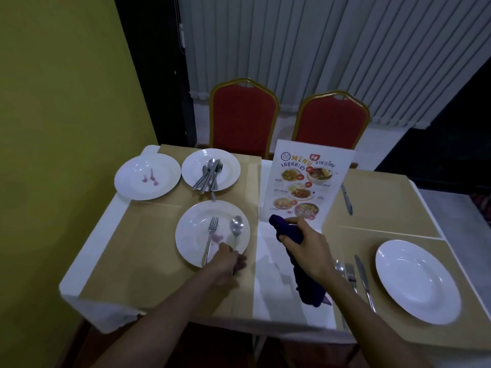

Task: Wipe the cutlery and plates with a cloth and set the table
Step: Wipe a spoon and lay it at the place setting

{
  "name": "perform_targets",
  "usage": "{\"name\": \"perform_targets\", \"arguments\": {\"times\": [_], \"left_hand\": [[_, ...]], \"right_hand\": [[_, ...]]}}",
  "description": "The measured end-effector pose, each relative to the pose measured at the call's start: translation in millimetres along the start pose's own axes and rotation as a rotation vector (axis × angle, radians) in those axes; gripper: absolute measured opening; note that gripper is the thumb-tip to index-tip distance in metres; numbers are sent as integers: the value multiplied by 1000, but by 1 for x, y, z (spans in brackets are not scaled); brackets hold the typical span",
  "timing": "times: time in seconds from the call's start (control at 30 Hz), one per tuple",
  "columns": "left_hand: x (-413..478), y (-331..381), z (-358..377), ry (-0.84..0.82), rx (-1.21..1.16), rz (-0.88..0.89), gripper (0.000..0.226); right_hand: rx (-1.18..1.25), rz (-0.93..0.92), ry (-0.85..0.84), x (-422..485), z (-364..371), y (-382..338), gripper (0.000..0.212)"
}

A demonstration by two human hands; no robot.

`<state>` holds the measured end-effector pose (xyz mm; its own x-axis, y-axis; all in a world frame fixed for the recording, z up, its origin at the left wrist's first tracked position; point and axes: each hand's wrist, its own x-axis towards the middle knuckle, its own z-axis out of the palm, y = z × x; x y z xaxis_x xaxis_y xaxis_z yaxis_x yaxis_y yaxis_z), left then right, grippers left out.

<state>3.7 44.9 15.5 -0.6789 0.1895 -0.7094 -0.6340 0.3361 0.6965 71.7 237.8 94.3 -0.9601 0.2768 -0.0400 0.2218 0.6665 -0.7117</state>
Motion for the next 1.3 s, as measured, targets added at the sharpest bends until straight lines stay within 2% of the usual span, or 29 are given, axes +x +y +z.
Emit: {"name": "perform_targets", "arguments": {"times": [0.07, 0.1, 0.17, 0.2, 0.33, 0.47, 0.57, 0.73, 0.83, 0.9, 0.93, 1.0, 1.07, 1.1, 1.23, 1.3], "left_hand": [[-36, 9, 8, -169, -173, 48, 13], [-53, 12, 12, -193, -186, 99, 11], [-83, 13, 21, -131, -115, 219, 18], [-95, 11, 24, -85, -71, 269, 22], [-124, 9, 26, -22, -32, 363, 26], [-139, 14, 18, -25, -26, 391, 27], [-153, 11, 23, -89, -15, 410, 27], [-159, 20, 27, -93, -81, 432, 27], [-161, 20, 30, -65, -135, 447, 32], [-160, 23, 30, -6, -86, 479, 33], [-160, 25, 31, 38, -26, 502, 31], [-160, 27, 35, 132, 112, 564, 24], [-165, 28, 44, 209, 167, 636, 18], [-167, 29, 49, 244, 178, 659, 16], [-170, 28, 55, 348, 200, 712, 15], [-169, 26, 52, 375, 223, 747, 15]], "right_hand": [[-142, -180, 93, -6, 10, -4, 43], [-230, -313, 95, -10, 15, -4, 48], [-433, -592, 36, -16, 17, 0, 63], [-494, -674, 39, -16, 15, 2, 69], [-409, -606, 153, -23, 9, -10, 71], [-462, -736, 126, -34, 6, -14, 72], [-515, -624, 240, -30, -10, -17, 78], [-476, -658, 186, -51, -14, -17, 74], [-399, -458, 200, -18, -50, -4, 55], [-202, -341, 262, -10, -66, -6, 52], [-157, -344, 300, -13, -68, -12, 52], [-227, -530, 268, -28, -65, -23, 59], [-446, -828, 139, -40, -61, -25, 71], [-531, -902, 120, -40, -57, -22, 75], [-494, -757, 236, -47, -33, -31, 73], [-548, -812, 242, -48, -27, -36, 69]]}}
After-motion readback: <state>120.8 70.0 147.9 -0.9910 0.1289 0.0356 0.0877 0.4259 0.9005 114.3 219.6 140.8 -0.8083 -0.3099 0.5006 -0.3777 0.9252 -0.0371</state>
